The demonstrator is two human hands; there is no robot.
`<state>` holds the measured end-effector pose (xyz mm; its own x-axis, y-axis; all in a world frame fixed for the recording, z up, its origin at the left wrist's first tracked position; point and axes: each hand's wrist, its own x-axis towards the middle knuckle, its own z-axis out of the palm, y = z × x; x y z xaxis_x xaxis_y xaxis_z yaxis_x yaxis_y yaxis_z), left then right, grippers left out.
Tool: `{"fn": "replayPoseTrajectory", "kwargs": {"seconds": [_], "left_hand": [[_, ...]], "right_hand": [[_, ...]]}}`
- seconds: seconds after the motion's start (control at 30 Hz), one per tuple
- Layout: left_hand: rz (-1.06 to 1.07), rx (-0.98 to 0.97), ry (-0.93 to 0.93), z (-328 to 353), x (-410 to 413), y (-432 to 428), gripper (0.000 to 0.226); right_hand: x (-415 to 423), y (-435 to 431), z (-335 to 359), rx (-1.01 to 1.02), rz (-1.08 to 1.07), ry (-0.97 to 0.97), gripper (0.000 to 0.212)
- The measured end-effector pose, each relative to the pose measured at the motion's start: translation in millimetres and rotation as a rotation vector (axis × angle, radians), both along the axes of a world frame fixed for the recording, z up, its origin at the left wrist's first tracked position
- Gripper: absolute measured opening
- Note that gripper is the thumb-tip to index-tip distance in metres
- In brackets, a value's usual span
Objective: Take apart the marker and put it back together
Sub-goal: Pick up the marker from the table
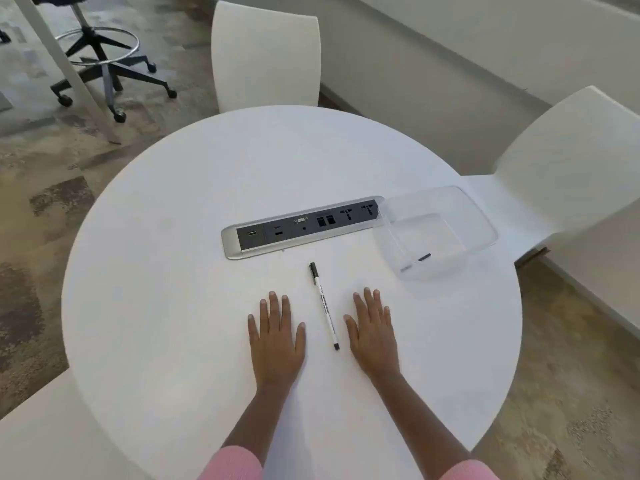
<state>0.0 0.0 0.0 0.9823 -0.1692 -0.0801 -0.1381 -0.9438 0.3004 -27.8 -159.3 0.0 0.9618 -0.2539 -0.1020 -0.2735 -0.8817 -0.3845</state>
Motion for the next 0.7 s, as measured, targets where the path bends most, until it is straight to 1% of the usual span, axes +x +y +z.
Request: {"fn": "replayPoseTrajectory", "kwargs": {"seconds": [0.07, 0.1, 0.23, 0.37, 0.5, 0.6, 0.63, 0.7], "left_hand": [[0.005, -0.021, 0.033, 5.1, 1.3, 0.3, 0.060], [0.000, -0.021, 0.022, 3.5, 1.6, 0.3, 0.060], [-0.021, -0.002, 0.022, 3.8, 3.0, 2.6, 0.060], [-0.022, -0.038, 0.013, 1.5, 6.2, 5.3, 0.054], [-0.032, -0.068, 0.049, -1.7, 9.9, 5.8, 0.054], [-0.047, -0.070, 0.082, -0.1, 14.2, 4.6, 0.052], [-0.047, -0.100, 0.091, 1.9, 14.7, 3.1, 0.050], [-0.031, -0.244, 0.099, 8.8, 14.6, -1.3, 0.043]], "right_hand": [[-1.9, 12.0, 2.4, 0.037, -0.026, -0.037, 0.051], [-3.2, 18.8, 2.6, 0.043, -0.021, -0.064, 0.049], [-8.9, 34.5, 2.2, 0.064, -0.037, -0.158, 0.027], [-7.7, 37.8, 4.3, 0.063, -0.050, -0.180, 0.015], [-5.5, 35.8, 5.6, 0.121, -0.109, -0.140, 0.016], [-4.9, 35.2, 10.5, 0.209, -0.176, -0.152, 0.015], [-4.5, 35.3, 13.1, 0.252, -0.205, -0.160, 0.014], [-3.1, 34.7, 19.5, 0.323, -0.244, -0.177, 0.013]]}}
